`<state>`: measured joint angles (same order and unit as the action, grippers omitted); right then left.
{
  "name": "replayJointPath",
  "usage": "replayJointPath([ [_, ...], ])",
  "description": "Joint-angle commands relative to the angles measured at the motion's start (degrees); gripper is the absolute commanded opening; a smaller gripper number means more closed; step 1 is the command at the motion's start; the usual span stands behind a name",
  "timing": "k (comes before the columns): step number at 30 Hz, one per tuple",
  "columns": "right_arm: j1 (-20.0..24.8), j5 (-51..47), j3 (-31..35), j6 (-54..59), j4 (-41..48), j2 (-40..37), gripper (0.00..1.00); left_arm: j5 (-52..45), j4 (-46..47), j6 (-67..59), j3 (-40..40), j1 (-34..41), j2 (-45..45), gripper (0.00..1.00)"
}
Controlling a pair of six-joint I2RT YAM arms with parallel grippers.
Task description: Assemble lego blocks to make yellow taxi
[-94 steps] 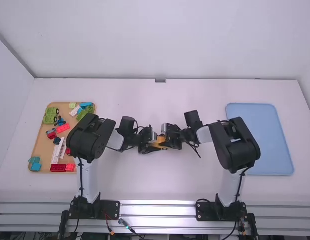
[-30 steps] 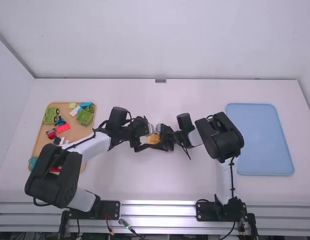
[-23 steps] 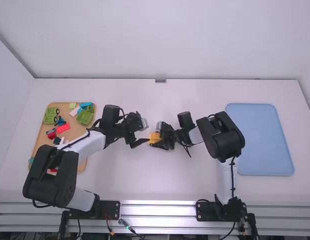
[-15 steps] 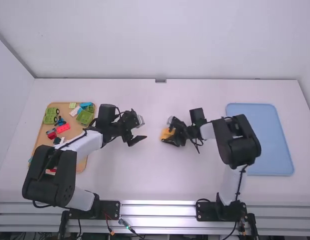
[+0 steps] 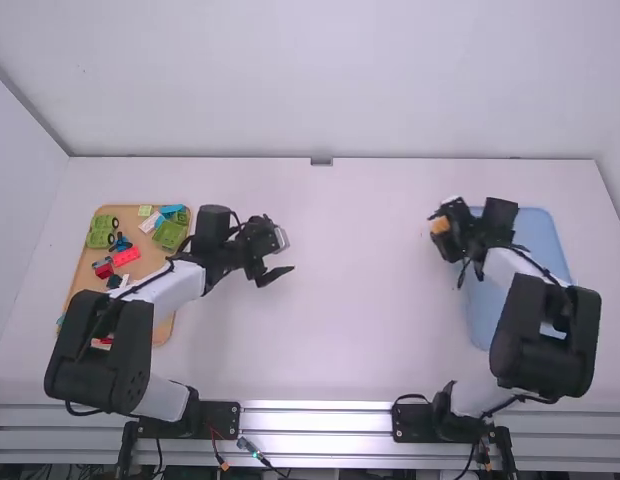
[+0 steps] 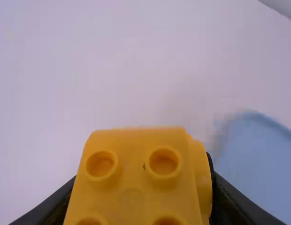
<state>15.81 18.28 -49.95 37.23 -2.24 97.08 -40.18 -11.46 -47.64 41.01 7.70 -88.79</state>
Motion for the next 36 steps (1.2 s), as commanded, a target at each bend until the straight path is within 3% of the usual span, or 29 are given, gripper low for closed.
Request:
replayJointPath([
  [1,5.7,-1.4,0.2,-7.3,-1.5,1.6,0.34,-0.7,-0.8,-0.6,-0.5,-0.1,1.5,0.99],
  [8,14.7,-1.6,0.2,-12.5,-9.2,9.5,0.36,-0.7,-3.6,2.0,-0.5,-0.1,1.5,0.99],
  [13,17.1,-1.7,0.2,-14.9,-12.5,14.4,0.39,-0.6,-4.6,3.3,-0.5,0.3,1.5,0.99],
  [16,17.4,-1.6,0.2,-14.8,-12.2,14.6,0.58,-0.9,-4.7,3.3,-0.5,0.3,1.5,0.99],
  [17,17.4,-1.6,0.2,-14.8,-12.2,14.4,0.69,-0.9,-4.7,3.3,-0.5,0.3,1.5,0.99],
  [18,17.0,-1.7,0.2,-15.1,-12.0,13.6,0.99,-0.9,-4.5,3.3,-0.5,0.3,1.5,0.99],
  [24,16.2,-3.4,0.0,-18.9,-7.2,7.5,0.99,1.1,-5.1,10.2,-0.5,0.4,1.5,0.99],
  [25,15.6,-3.4,0.0,-19.0,-4.9,5.0,0.99,5.6,-6.5,16.6,-0.5,0.7,1.5,0.99],
  [30,13.1,-4.1,0.0,-19.0,2.5,-4.5,0.99,18.2,-7.4,23.0,-0.1,2.7,1.7,0.99],
  [36,5.0,-9.4,0.0,-24.4,9.9,-16.4,0.99,28.2,-5.6,35.8,1.5,5.5,5.5,0.99],
])
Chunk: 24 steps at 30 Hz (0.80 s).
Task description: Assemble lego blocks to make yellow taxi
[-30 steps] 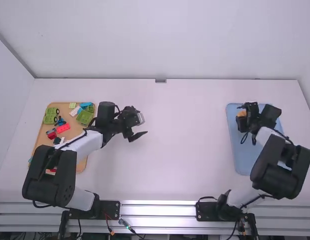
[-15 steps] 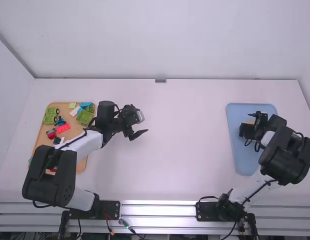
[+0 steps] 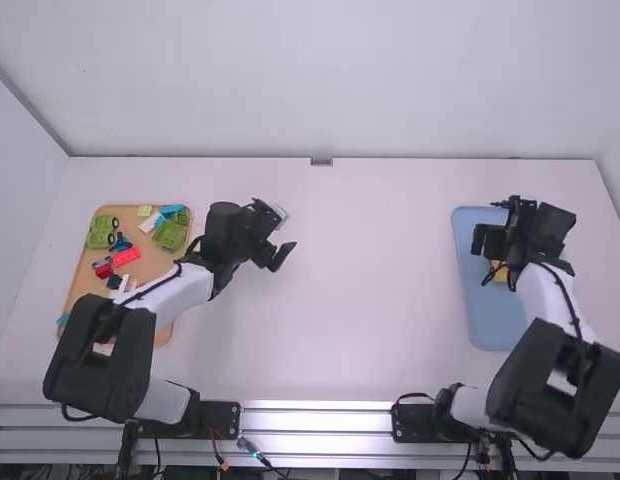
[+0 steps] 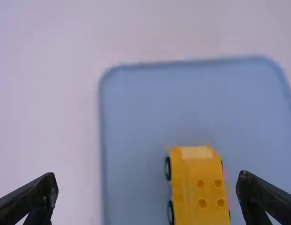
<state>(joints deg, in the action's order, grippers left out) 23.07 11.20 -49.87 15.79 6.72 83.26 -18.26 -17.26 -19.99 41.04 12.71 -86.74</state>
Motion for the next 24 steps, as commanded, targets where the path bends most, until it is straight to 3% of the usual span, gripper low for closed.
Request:
replayJointPath([
  [1,-4.6,-2.6,-0.1,-2.9,2.7,-4.8,0.99,7.0,2.1,9.9,1.9,0.5,5.0,0.99],
  [3,-7.5,-2.5,-0.1,-2.9,4.6,-7.4,0.99,7.3,5.1,11.7,2.3,0.5,7.5,0.99],
  [5,-13.2,-4.0,0.0,-3.4,6.3,-11.4,0.99,7.4,11.2,13.1,3.2,0.5,13.1,0.99],
  [6,-13.6,-4.1,0.0,-3.6,6.3,-11.6,0.99,7.4,11.6,13.1,3.2,0.5,13.4,0.99],
  [13,-29.9,-6.8,0.0,-6.7,9.3,-17.7,0.99,8.9,23.6,13.1,3.5,0.6,25.1,0.99],
  [17,-28.9,-8.4,1.7,-8.4,7.6,-19.4,0.96,10.5,22.4,14.8,1.8,-1.1,27.2,0.96],
  [24,-23.1,-11.2,7.5,-14.3,1.8,-25.3,0.86,16.5,17.3,20.0,-4.2,-7.1,33.1,0.86],
])
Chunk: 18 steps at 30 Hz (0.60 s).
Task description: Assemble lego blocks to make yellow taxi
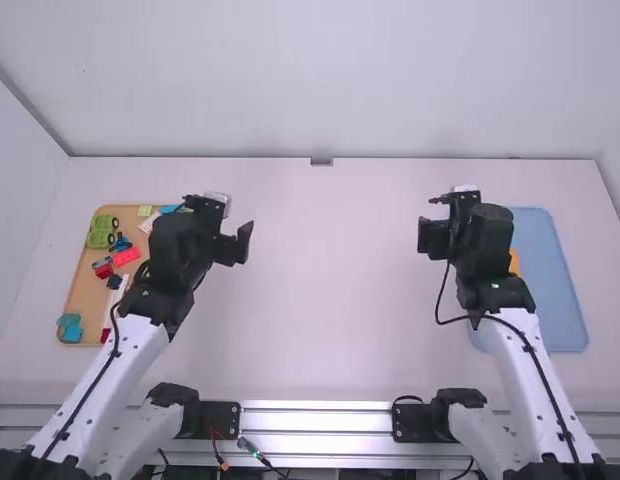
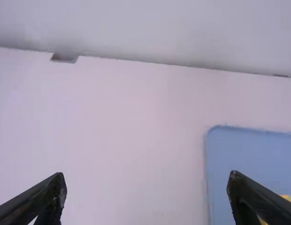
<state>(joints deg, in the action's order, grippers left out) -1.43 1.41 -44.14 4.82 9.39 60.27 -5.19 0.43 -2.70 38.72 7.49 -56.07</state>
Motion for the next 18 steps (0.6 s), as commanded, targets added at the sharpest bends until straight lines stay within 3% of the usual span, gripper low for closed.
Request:
replayJointPath([
  [1,1.4,-1.4,2.5,-4.0,-1.6,-3.0,0.85,4.2,-0.4,2.7,-2.6,-2.6,3.2,0.84],
  [8,1.4,-1.4,10.5,-4.8,-9.4,-11.0,0.71,5.2,-0.4,2.7,-10.8,-7.5,11.4,0.70],
  [18,1.4,-1.4,22.8,-4.8,-9.4,-23.3,0.49,5.2,-0.4,2.7,-23.3,-7.5,23.9,0.48],
])
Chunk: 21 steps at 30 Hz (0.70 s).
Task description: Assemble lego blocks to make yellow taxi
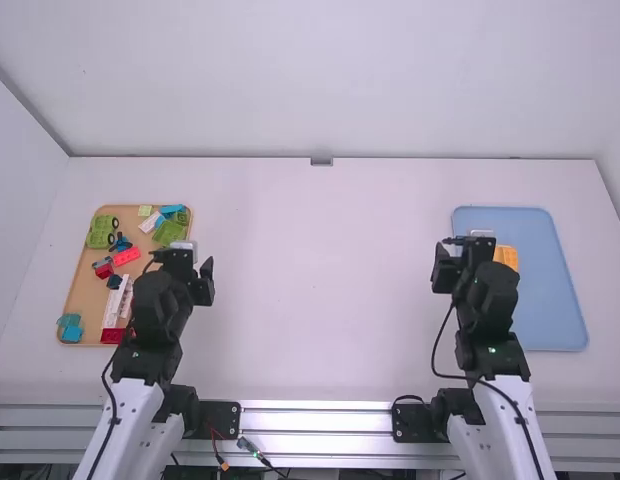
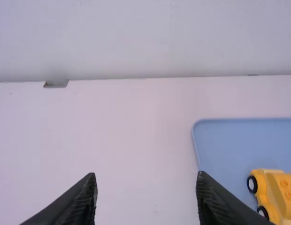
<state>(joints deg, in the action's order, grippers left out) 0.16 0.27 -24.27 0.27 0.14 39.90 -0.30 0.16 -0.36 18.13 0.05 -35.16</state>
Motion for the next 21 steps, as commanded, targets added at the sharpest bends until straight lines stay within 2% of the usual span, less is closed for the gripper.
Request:
replayJointPath([
  [1,-0.2,-0.3,3.7,-0.3,-0.1,-3.7,0.48,0.3,-0.2,0.4,-3.5,-0.1,3.7,0.47],
  [13,-0.2,-0.3,19.4,-0.3,-0.1,-19.4,0.21,0.3,-0.2,0.4,-18.1,-0.1,18.9,0.20],
  [17,-0.2,-0.3,23.3,-0.3,-0.1,-23.3,0.14,0.3,-0.2,0.4,-18.1,-0.1,22.6,0.14],
  [21,-0.2,-0.3,24.3,-0.3,-0.1,-27.0,0.07,0.3,-0.2,0.4,-18.1,-0.1,26.1,0.08],
])
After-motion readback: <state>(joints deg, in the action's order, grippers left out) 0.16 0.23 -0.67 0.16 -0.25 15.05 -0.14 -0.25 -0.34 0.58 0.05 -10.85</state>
